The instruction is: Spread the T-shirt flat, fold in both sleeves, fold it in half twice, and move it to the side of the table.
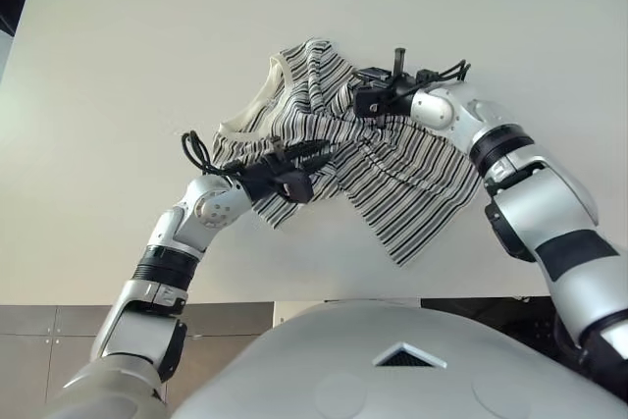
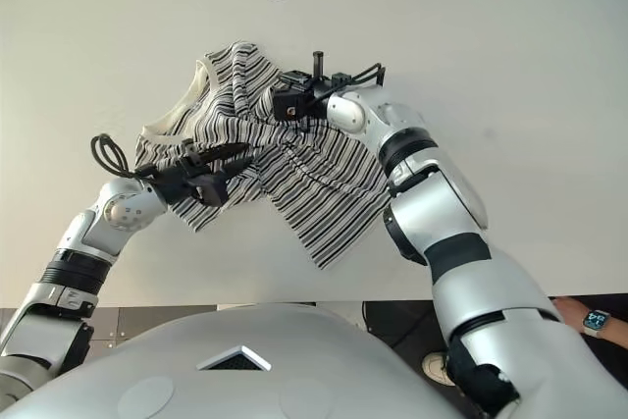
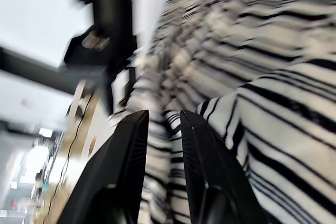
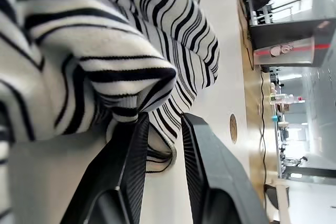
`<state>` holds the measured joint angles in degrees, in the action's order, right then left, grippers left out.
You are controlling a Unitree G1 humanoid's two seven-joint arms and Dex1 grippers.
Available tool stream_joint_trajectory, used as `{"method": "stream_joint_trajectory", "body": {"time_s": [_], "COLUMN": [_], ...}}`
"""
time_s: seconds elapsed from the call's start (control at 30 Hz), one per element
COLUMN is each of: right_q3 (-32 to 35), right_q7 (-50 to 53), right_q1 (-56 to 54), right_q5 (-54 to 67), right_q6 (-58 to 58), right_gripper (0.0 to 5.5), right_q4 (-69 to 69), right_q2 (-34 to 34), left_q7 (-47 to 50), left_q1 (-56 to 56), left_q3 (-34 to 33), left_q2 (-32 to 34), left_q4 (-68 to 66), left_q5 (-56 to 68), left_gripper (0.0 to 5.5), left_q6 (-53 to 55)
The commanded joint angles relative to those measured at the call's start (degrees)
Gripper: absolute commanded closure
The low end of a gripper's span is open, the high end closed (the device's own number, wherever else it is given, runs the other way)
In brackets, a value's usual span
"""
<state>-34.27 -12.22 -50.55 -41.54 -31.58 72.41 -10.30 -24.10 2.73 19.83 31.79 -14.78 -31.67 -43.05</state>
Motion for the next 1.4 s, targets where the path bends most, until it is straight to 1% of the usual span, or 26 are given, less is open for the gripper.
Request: {"method": "stream_joint_trajectory", "body": {"time_s": [0.03,0.13,0.23,0.3,0.37,0.4,0.47,0.53,0.57,0.63,0.67,0.73,0.83,0.9,1.03,1.13,1.2,1.3,1.4], "right_q3": [-1.69,-0.78,1.67,3.72,5.65,6.39,9.99,16.59,18.91,20.55,20.48,20.31,17.9,17.06,16.21,13.57,10.45,6.93,5.76], "right_q7": [-1.25,-1.05,-0.88,-0.84,-0.77,-0.57,0.86,-1.29,-2.38,-5.63,-7.62,-14.93,-22.97,-25.14,-27.87,-30.92,-35.63,-43.62,-48.36], "right_q1": [-1.18,-1.85,-1.52,-0.77,0.34,0.73,1.16,2.28,2.96,5.5,6.83,12.05,23.15,29.12,34.26,36.71,39.56,44.91,48.63], "right_q5": [-2.23,-1.55,0.58,2.54,4.4,5.12,8.92,17.17,20.42,23.84,24.55,27.48,28.3,27.46,26.69,24.42,24.78,29.04,34.54], "right_q6": [4.83,6.72,8.05,8.27,7.99,7.65,4.63,-2.08,-5.13,-10.16,-11.74,-14.22,-15.16,-13.52,-9.61,-7.58,-6.18,-3.39,-0.5], "right_gripper": [4.37,4.37,4.37,4.37,4.37,4.37,4.37,4.37,4.37,4.37,4.37,4.37,4.37,4.37,4.37,4.37,4.37,4.37,4.37], "right_q4": [4.01,5.0,5.47,5.46,5.24,5.04,3.67,0.52,-1.3,-5.65,-7.56,-13.23,-24.68,-31.14,-37.97,-41.01,-44.65,-52.99,-61.93], "right_q2": [-4.03,-8.49,-13.47,-15.15,-15.43,-15.36,-14.53,-12.73,-12.23,-13.02,-13.73,-16.49,-21.7,-24.07,-26.25,-26.97,-27.97,-31.22,-34.32], "left_q7": [-6.56,-6.69,-6.34,-6.03,-3.36,-1.68,2.29,5.56,7.72,13.12,15.49,20.05,21.49,20.86,18.19,16.12,14.31,11.81,10.2], "left_q1": [-4.45,-4.16,-2.51,-1.23,1.19,2.48,6.99,12.91,15.49,20.17,21.68,23.62,22.2,20.09,16.41,13.5,11.17,8.66,6.96], "left_q3": [5.53,5.56,6.09,7.02,7.76,8.0,7.21,5.74,5.78,6.68,7.17,7.41,6.65,5.3,2.89,1.0,-0.02,-1.4,-3.09], "left_q2": [4.05,6.98,10.9,12.34,12.57,12.16,9.13,3.65,1.9,0.4,0.49,0.94,0.56,1.44,4.15,5.42,5.52,5.71,6.08], "left_q4": [1.22,0.76,-5.56,-10.08,-13.38,-14.97,-16.27,-18.89,-20.48,-24.95,-26.84,-30.55,-30.2,-26.68,-19.25,-12.57,-7.09,-0.65,4.51], "left_q5": [-4.43,-6.46,-11.75,-13.31,-13.67,-13.3,-9.63,-3.91,-3.75,-6.99,-8.81,-10.9,-8.35,-5.89,-2.26,0.42,3.6,7.28,9.39], "left_gripper": [4.41,4.41,4.41,4.41,4.41,4.41,4.41,4.41,4.41,4.41,4.41,4.41,4.41,4.41,4.41,4.41,4.41,4.41,4.41], "left_q6": [3.23,6.15,12.17,14.56,14.39,13.5,8.75,3.65,2.05,1.0,1.2,1.98,-0.11,-0.47,0.11,0.72,0.56,1.1,1.95]}}
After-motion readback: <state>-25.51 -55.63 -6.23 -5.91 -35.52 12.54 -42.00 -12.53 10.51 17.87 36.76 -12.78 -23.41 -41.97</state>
